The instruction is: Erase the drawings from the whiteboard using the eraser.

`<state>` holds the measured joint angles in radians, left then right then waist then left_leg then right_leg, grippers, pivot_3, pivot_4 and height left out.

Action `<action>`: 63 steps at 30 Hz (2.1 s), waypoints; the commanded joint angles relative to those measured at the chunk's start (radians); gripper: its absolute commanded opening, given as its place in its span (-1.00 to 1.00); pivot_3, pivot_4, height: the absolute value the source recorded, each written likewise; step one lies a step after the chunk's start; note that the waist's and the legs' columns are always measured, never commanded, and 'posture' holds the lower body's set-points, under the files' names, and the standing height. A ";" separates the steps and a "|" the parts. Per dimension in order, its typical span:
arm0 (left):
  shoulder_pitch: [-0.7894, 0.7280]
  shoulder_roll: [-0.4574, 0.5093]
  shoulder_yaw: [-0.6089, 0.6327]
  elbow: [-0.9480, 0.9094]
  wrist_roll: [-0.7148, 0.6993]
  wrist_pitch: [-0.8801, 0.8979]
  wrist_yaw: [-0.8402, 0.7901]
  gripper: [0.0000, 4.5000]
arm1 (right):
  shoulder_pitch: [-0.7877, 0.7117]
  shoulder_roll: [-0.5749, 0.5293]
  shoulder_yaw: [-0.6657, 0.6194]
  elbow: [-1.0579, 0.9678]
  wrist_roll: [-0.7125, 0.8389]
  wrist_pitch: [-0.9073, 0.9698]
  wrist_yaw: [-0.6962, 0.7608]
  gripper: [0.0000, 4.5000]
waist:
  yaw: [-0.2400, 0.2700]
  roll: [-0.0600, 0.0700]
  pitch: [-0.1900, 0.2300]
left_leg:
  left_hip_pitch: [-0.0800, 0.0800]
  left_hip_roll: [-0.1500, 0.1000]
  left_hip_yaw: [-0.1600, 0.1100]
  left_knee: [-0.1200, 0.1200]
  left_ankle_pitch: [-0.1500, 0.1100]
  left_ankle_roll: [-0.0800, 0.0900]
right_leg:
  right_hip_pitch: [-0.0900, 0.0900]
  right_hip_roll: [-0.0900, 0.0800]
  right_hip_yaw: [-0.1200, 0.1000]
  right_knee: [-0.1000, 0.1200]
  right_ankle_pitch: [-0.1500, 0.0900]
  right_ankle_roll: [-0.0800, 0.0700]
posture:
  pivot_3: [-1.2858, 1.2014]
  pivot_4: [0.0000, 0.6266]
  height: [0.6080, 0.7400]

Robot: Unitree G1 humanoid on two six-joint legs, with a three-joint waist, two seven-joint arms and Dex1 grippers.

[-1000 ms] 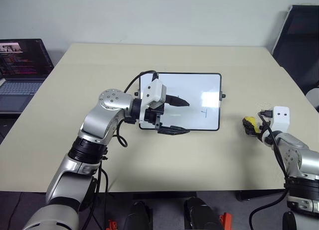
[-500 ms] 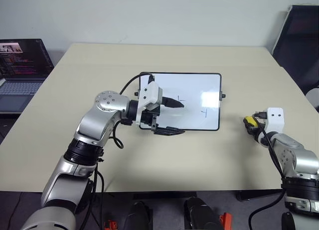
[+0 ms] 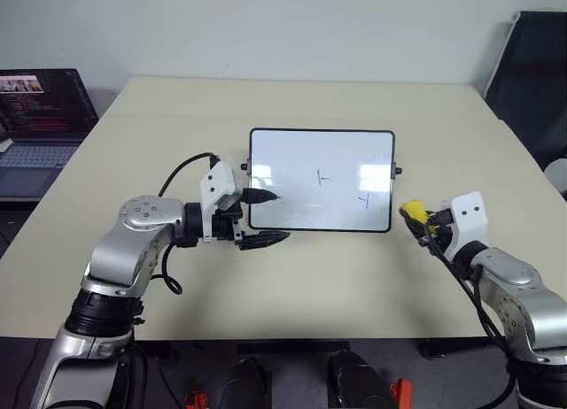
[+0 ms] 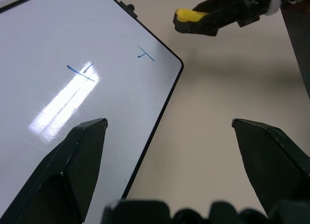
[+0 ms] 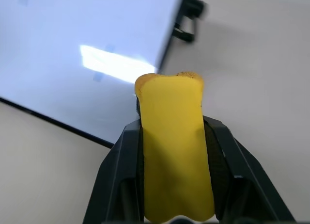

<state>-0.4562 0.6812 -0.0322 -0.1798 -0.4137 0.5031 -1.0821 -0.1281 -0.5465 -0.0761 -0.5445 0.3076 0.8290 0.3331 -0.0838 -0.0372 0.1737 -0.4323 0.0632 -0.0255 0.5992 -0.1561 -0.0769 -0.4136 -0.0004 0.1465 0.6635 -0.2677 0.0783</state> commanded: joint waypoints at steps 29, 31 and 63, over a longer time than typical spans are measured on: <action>0.032 0.014 -0.065 -0.030 -0.014 -0.074 -0.062 1.00 | -0.310 -0.020 0.321 0.333 -0.432 -0.147 0.068 -0.44 | 0.000 -0.002 0.000 | 0.001 0.000 0.000 0.004 0.000 0.000 | 0.001 0.000 0.000 0.001 0.000 0.000 | 0.03 -0.52 1.00; 0.031 0.012 -0.068 -0.022 -0.013 -0.082 -0.065 1.00 | -0.321 -0.009 0.305 0.344 -0.444 -0.155 0.043 -0.44 | 0.000 -0.002 0.000 | 0.001 0.000 0.000 0.006 0.000 0.000 | 0.002 0.000 0.000 0.001 0.000 0.000 | 0.03 -0.52 1.00; 0.071 0.014 -0.061 -0.001 -0.012 -0.109 -0.079 1.00 | -0.281 -0.030 0.378 0.280 -0.497 -0.078 0.199 -0.44 | -0.003 -0.003 0.000 | 0.000 0.000 0.000 0.005 0.000 0.001 | 0.002 0.000 0.000 0.000 0.001 0.000 | 0.03 -0.52 1.00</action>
<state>-0.3860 0.6852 -0.1190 -0.1522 -0.4198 0.4040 -1.1655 -0.4178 -0.5613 0.2974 -0.2693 -0.1814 0.7192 0.5197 -0.0863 -0.0401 0.1737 -0.4320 0.0633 -0.0255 0.6053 -0.1562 -0.0764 -0.4114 -0.0001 0.1470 0.6640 -0.2670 0.0780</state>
